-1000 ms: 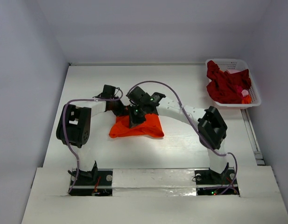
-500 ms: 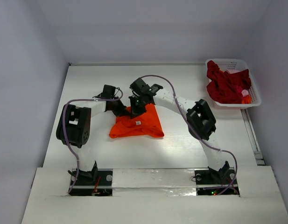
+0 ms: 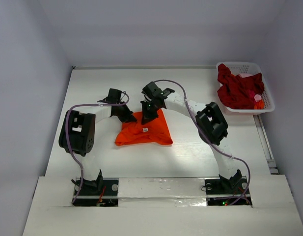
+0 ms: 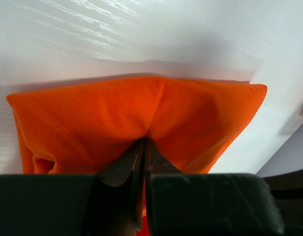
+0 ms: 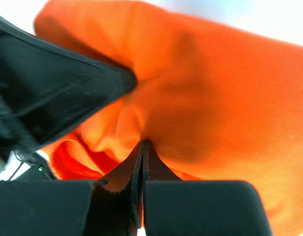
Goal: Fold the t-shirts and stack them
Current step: Fold the tshirt
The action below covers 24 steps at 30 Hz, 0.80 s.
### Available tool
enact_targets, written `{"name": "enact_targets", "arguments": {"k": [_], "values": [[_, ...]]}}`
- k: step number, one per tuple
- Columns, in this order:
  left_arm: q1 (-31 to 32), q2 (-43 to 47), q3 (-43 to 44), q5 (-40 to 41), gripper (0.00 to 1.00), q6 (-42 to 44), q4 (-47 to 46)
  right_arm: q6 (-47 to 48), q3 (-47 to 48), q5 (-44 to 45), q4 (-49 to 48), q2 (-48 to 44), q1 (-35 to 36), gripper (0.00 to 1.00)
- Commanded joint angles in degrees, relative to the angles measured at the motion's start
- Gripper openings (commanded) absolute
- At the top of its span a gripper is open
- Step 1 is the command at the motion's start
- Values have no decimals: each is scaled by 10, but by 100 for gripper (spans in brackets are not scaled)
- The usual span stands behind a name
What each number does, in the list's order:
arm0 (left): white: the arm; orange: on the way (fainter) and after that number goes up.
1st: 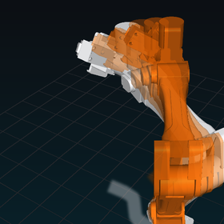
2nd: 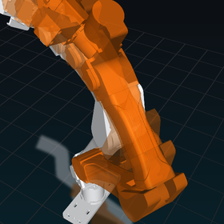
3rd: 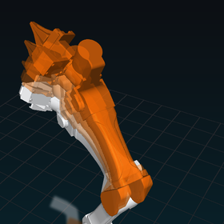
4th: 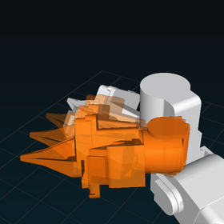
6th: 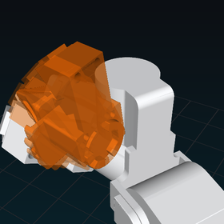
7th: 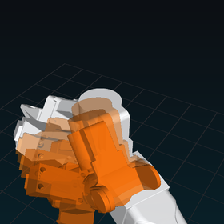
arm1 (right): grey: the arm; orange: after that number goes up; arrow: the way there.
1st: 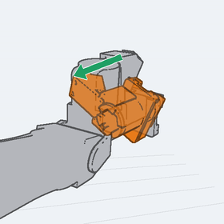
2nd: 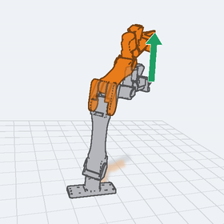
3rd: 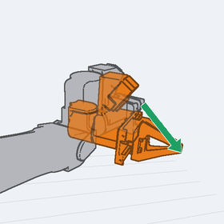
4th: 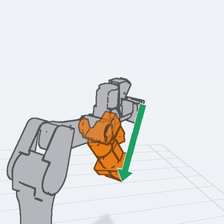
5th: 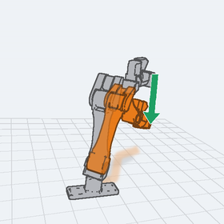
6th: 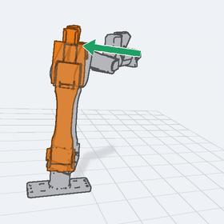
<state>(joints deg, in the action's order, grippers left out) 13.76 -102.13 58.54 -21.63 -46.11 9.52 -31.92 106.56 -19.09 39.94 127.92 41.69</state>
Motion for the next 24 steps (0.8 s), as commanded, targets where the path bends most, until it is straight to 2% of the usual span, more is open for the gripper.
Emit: {"name": "enact_targets", "arguments": {"k": [1, 10, 17, 24], "values": [[0, 18, 20, 6, 0, 9, 16, 5, -27, -17, -29, -36, 5, 0], [0, 3, 40, 10, 0, 12, 22, -1, -59, -22, -40, -65, 5, 0], [0, -4, 39, 11, 0, 13, 18, 3, -28, -19, -18, -78, 10, 0], [0, -14, 39, 11, 0, 10, 14, 0, -38, -29, -26, -65, 22, 0]]}}
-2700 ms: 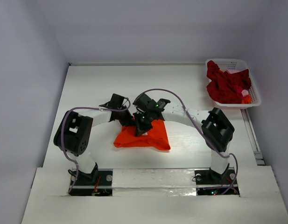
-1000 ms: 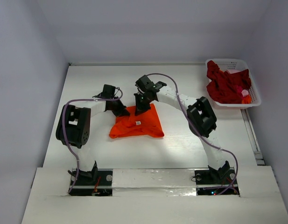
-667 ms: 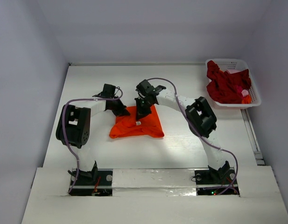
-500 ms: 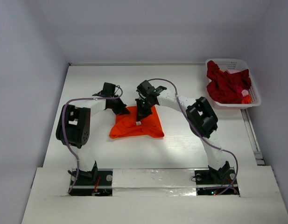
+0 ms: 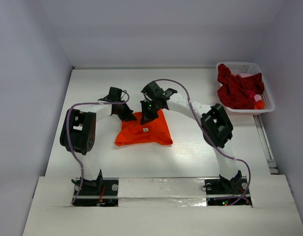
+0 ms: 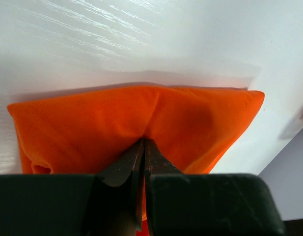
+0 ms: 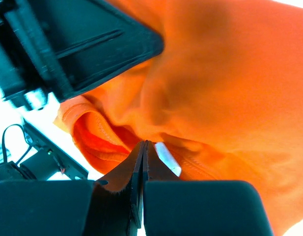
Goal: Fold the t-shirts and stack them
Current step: Fold the tshirt
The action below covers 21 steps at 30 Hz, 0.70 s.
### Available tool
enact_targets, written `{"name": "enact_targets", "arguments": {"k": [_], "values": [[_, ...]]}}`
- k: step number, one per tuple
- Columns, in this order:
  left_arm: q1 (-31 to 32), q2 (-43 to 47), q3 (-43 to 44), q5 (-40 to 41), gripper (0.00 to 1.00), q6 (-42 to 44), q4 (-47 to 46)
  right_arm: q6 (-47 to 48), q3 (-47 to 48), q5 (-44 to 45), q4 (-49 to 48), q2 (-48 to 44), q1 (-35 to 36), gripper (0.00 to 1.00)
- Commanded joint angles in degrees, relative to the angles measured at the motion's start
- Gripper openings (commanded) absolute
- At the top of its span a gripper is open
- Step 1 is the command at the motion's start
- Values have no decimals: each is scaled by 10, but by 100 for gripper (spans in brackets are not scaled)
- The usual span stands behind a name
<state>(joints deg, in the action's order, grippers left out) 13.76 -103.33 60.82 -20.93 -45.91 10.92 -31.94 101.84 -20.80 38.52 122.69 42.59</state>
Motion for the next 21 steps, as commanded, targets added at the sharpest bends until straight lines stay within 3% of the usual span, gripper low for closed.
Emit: {"name": "enact_targets", "arguments": {"k": [1, 21], "values": [[0, -4, 17, 4, 0, 7, 0, 0, 6, -13, -13, -11, 13, 0], [0, -12, 35, -3, 0, 7, 3, -7, -27, -21, -41, 7, 29, 0]]}}
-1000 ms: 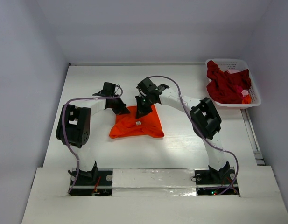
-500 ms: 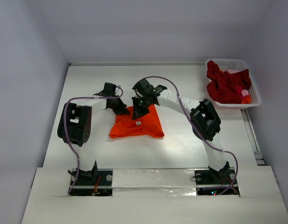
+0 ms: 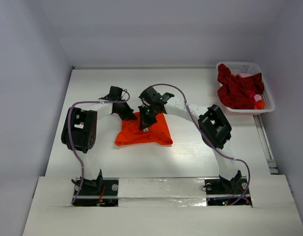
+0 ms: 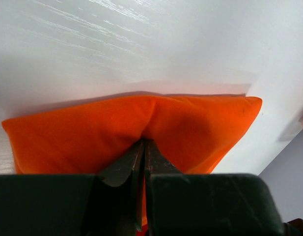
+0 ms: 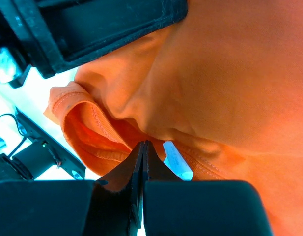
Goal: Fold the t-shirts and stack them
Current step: Fold the tshirt
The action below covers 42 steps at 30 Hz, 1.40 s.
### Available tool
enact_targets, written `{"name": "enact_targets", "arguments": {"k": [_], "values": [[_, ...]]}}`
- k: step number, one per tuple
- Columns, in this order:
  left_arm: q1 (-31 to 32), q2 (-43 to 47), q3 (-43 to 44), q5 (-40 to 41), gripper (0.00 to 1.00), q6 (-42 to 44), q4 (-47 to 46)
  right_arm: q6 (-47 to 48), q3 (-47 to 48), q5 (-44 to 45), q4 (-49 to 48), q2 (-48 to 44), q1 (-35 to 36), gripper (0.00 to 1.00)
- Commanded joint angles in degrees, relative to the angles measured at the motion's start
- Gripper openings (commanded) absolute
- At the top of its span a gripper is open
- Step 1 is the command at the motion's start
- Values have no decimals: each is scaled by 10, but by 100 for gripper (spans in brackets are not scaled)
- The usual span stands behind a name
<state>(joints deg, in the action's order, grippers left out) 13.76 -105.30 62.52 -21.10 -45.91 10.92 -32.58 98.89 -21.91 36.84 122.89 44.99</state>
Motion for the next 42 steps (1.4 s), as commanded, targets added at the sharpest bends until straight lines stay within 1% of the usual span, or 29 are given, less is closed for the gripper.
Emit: {"name": "enact_targets", "arguments": {"k": [1, 7, 16, 20, 32, 35, 38, 39, 42], "values": [[-5, 9, 19, -2, 0, 8, 5, -1, 3, -12, -24, 7, 5, 0], [-5, -3, 24, 2, 0, 9, 4, 0, -11, -9, -26, -1, 23, 0], [-10, -35, 39, 0, 0, 10, -4, -25, -105, -15, -70, -48, 33, 0], [-10, -49, 59, 0, 0, 12, 0, -36, -146, -16, -93, -69, 39, 0], [-34, -83, 107, -1, 0, 20, 12, -51, -247, 1, -119, -131, 61, 0], [-34, -81, 101, -3, 0, 18, 8, -43, -242, 16, -107, -144, 61, 0], [-34, -72, 89, -3, 0, 18, 6, -28, -184, 42, -69, -138, 61, 0], [-34, -69, 87, -3, 0, 18, 7, -25, -148, 43, -61, -124, 61, 0], [-34, -64, 81, -3, 0, 20, 6, -24, -97, 44, -38, -89, 55, 0]]}}
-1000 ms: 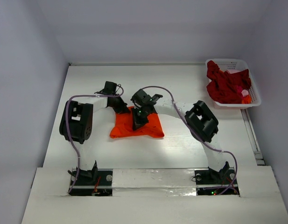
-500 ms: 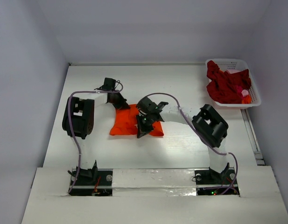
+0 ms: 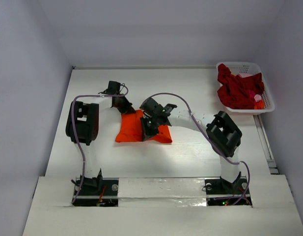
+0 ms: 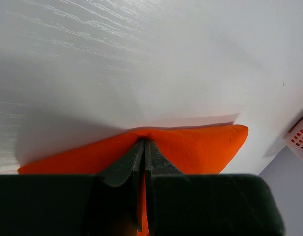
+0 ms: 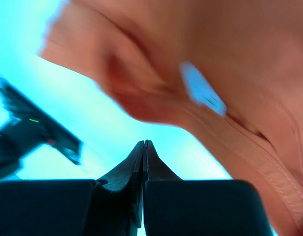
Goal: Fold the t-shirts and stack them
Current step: Fold the tshirt
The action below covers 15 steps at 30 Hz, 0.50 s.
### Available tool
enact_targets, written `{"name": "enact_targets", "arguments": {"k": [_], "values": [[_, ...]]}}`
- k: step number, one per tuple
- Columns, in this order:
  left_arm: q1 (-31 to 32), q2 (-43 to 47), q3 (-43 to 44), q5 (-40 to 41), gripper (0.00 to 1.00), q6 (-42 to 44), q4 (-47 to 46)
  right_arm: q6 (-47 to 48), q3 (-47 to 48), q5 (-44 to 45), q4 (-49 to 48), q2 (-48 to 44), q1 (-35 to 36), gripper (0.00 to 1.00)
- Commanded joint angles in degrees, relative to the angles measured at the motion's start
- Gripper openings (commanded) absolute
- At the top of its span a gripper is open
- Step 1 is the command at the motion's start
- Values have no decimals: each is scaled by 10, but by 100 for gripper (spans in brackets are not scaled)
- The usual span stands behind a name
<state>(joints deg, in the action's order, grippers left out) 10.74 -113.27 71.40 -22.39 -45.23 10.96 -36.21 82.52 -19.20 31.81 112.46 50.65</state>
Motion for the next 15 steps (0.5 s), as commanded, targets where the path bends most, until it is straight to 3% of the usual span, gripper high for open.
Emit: {"name": "enact_targets", "arguments": {"k": [1, 15], "values": [[-4, 17, -9, 9, 0, 13, 6, 12, 96, 17, 18, 22, -1, 0], [-4, 31, -10, 3, 0, 14, 13, 33, 222, 4, 45, 129, -35, 0]]}}
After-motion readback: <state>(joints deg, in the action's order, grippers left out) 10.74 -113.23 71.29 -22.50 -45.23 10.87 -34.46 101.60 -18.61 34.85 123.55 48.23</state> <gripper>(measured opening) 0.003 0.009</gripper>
